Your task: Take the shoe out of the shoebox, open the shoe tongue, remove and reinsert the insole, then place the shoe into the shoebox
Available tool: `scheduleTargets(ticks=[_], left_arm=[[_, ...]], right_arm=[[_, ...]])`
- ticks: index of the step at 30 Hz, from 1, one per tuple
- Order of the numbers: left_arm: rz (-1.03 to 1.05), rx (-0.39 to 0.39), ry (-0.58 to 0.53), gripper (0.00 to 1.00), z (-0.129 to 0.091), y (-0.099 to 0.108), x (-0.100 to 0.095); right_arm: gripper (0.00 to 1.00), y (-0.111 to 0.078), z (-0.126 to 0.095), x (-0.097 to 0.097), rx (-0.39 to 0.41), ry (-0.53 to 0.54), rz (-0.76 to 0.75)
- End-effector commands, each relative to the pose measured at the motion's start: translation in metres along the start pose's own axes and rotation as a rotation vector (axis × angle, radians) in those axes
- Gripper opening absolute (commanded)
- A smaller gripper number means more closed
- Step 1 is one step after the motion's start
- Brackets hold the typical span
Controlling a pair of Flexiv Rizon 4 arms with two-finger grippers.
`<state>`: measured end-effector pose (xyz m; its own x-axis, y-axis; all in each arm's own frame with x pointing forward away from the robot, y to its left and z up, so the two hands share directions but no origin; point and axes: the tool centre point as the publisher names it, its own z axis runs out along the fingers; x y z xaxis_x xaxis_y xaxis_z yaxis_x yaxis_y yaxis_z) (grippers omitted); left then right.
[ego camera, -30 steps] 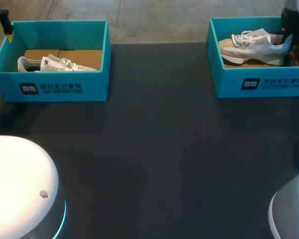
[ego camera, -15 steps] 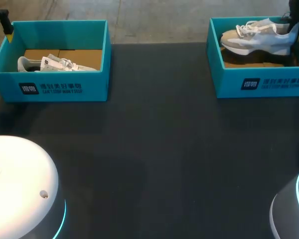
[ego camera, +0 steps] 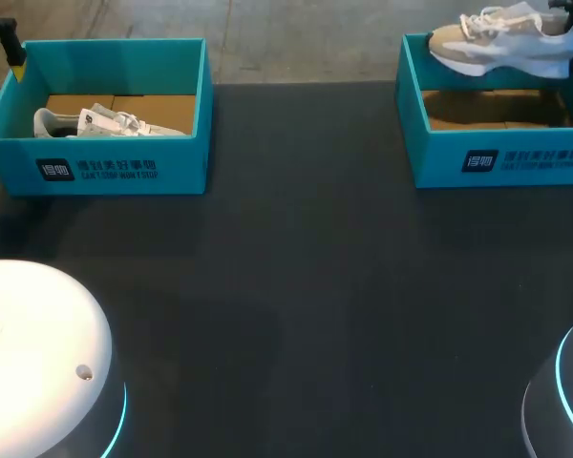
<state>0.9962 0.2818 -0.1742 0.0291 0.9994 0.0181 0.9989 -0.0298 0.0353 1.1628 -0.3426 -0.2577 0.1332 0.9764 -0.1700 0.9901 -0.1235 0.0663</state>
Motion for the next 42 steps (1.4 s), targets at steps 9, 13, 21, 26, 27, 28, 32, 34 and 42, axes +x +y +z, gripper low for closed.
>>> scheduleTargets(ticks=[9,13,21,26,27,28,32,34,42], left_arm=[[0.000,-0.002,0.003,1.00,0.000,-0.001,0.000],[0.000,-0.002,0.003,1.00,0.000,-0.001,0.000],[0.000,-0.002,0.003,1.00,0.000,-0.001,0.000],[0.000,-0.002,0.003,1.00,0.000,-0.001,0.000],[0.000,-0.002,0.003,1.00,0.000,-0.001,0.000],[0.000,-0.002,0.003,1.00,0.000,-0.001,0.000],[0.000,-0.002,0.003,1.00,0.000,-0.001,0.000],[0.000,-0.002,0.003,1.00,0.000,-0.001,0.000],[0.000,-0.002,0.003,1.00,0.000,-0.001,0.000]], right_arm=[[0.00,-0.048,-0.072,0.004,-0.104,-0.021,0.001],[0.00,-0.063,-0.095,0.006,-0.116,-0.023,0.012],[0.00,-0.088,-0.132,0.007,-0.126,-0.020,0.042],[0.00,-0.111,-0.161,0.013,-0.137,-0.023,0.060],[0.00,-0.114,-0.164,0.015,-0.138,-0.024,0.062],[0.00,-0.122,-0.171,0.021,-0.143,-0.029,0.063],[0.00,-0.141,-0.183,0.039,-0.157,-0.038,0.064],[0.00,-0.155,-0.188,0.050,-0.162,-0.035,0.072],[0.00,-0.211,-0.202,0.095,-0.173,-0.015,0.103]])
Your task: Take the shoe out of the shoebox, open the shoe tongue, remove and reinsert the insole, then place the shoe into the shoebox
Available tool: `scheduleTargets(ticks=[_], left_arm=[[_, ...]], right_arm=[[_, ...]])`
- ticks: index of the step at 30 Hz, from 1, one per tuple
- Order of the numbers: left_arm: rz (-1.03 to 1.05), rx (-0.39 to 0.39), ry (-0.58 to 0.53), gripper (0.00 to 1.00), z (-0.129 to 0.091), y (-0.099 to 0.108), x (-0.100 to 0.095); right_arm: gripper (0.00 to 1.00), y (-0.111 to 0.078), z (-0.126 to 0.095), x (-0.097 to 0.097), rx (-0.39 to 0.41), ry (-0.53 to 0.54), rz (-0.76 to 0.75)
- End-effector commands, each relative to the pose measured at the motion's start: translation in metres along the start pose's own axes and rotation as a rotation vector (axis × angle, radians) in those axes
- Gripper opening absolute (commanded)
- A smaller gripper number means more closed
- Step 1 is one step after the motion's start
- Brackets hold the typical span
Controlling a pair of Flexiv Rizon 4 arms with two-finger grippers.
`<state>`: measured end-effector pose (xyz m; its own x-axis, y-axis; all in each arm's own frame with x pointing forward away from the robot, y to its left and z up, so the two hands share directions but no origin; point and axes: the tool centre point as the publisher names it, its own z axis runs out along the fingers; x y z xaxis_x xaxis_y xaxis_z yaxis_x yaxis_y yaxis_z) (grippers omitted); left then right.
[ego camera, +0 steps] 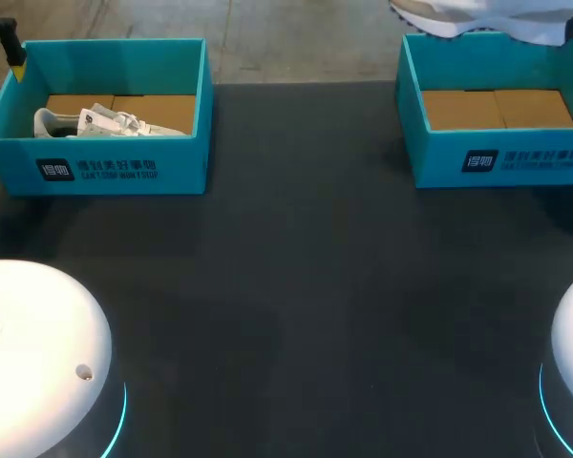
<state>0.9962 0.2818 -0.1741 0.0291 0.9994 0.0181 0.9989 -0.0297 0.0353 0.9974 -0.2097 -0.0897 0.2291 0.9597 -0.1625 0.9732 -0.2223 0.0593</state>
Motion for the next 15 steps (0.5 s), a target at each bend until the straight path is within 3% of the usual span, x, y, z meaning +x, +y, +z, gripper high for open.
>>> scheduleTargets(ticks=[1,7,15], left_arm=[[0.000,-0.002,0.003,1.00,0.000,-0.001,0.000],[0.000,-0.002,0.003,1.00,0.000,-0.001,0.000],[0.000,-0.002,0.003,1.00,0.000,-0.001,0.000]], right_arm=[[0.00,-0.047,-0.004,0.014,-0.197,-0.007,0.007],[0.00,-0.093,0.001,0.038,-0.191,-0.018,0.028],[0.00,-0.142,-0.004,0.055,-0.225,-0.036,0.095]])
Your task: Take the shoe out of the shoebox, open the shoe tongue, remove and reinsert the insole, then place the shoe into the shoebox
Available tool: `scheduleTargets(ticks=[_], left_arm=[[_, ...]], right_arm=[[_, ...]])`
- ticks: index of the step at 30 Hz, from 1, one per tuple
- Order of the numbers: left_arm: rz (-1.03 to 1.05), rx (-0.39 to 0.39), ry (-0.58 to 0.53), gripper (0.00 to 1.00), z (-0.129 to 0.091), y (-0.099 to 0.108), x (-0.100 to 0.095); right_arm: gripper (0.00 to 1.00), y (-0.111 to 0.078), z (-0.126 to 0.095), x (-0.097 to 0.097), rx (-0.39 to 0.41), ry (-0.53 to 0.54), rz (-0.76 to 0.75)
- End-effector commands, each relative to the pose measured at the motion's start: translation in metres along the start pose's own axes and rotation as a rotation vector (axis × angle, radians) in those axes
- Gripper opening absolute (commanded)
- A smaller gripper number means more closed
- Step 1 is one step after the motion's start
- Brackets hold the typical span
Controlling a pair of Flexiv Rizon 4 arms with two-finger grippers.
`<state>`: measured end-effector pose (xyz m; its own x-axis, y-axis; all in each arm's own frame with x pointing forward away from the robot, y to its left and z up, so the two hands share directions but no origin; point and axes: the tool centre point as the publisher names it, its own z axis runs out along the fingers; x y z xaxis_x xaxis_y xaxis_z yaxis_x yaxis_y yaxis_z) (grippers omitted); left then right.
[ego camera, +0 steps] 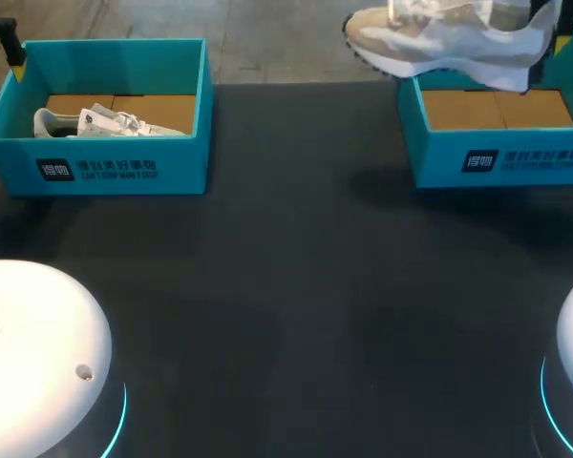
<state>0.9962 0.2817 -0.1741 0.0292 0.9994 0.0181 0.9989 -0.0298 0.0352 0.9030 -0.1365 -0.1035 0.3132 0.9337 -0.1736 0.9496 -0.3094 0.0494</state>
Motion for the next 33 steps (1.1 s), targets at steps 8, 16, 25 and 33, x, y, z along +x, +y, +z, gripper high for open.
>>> scheduleTargets(ticks=[8,16,25,33], left_arm=[[0.000,-0.002,0.003,1.00,0.000,-0.001,0.000],[0.000,-0.002,0.003,1.00,0.000,-0.001,0.000],[0.000,-0.002,0.003,1.00,0.000,-0.001,0.000],[0.000,-0.002,0.003,1.00,0.000,-0.001,0.000]], right_arm=[[0.00,-0.055,-0.001,0.010,-0.243,-0.018,0.008],[0.00,-0.055,-0.001,0.010,-0.243,-0.018,0.008],[0.00,-0.055,-0.001,0.010,-0.243,-0.018,0.008],[0.00,-0.108,0.022,0.043,-0.245,-0.095,-0.062]])
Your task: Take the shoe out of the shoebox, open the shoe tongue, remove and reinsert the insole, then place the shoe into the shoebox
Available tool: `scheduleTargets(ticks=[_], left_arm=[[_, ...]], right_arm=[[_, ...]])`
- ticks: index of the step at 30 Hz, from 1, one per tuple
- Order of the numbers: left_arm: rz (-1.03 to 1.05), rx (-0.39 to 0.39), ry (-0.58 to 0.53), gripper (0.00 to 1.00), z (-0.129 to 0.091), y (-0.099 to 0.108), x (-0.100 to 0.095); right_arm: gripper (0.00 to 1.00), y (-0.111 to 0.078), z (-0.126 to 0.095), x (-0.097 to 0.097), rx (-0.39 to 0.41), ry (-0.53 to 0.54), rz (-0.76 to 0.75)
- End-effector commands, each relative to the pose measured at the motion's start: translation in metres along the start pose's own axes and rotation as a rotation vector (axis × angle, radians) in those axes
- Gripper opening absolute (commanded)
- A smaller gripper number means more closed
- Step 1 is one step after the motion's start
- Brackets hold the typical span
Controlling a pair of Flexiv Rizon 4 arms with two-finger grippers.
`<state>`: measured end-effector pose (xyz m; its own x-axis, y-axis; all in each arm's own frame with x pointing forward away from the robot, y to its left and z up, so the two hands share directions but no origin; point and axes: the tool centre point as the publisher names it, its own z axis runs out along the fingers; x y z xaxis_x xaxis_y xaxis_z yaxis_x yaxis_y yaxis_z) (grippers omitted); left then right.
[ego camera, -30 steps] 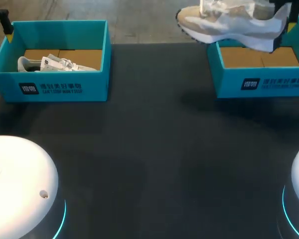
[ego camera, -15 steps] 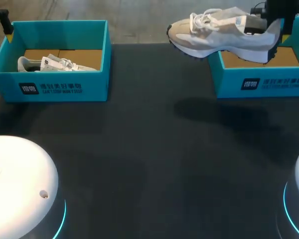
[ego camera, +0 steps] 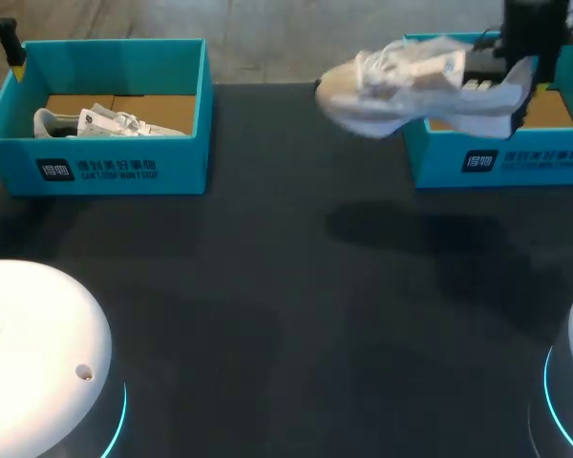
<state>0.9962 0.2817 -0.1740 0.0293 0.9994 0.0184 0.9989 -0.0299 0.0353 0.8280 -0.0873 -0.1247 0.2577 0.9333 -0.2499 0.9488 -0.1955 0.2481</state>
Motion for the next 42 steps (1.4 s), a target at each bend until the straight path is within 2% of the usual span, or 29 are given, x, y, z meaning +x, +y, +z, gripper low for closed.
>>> scheduleTargets(ticks=[1,8,20,35,42], left_arm=[[0.000,-0.002,0.003,1.00,0.000,-0.001,0.000],[0.000,-0.002,0.003,1.00,0.000,-0.001,0.000],[0.000,-0.002,0.003,1.00,0.000,-0.001,0.000],[0.000,-0.002,0.003,1.00,0.000,-0.001,0.000],[0.000,-0.002,0.003,1.00,0.000,-0.001,0.000]], right_arm=[[0.00,-0.025,0.004,0.020,-0.023,-0.027,-0.002],[0.00,-0.079,0.022,0.050,0.002,-0.021,-0.025],[0.00,-0.147,0.058,0.096,0.063,0.025,-0.077],[0.00,-0.147,0.058,0.096,0.063,0.025,-0.077],[0.00,-0.183,0.079,0.118,0.099,-0.029,-0.129]])
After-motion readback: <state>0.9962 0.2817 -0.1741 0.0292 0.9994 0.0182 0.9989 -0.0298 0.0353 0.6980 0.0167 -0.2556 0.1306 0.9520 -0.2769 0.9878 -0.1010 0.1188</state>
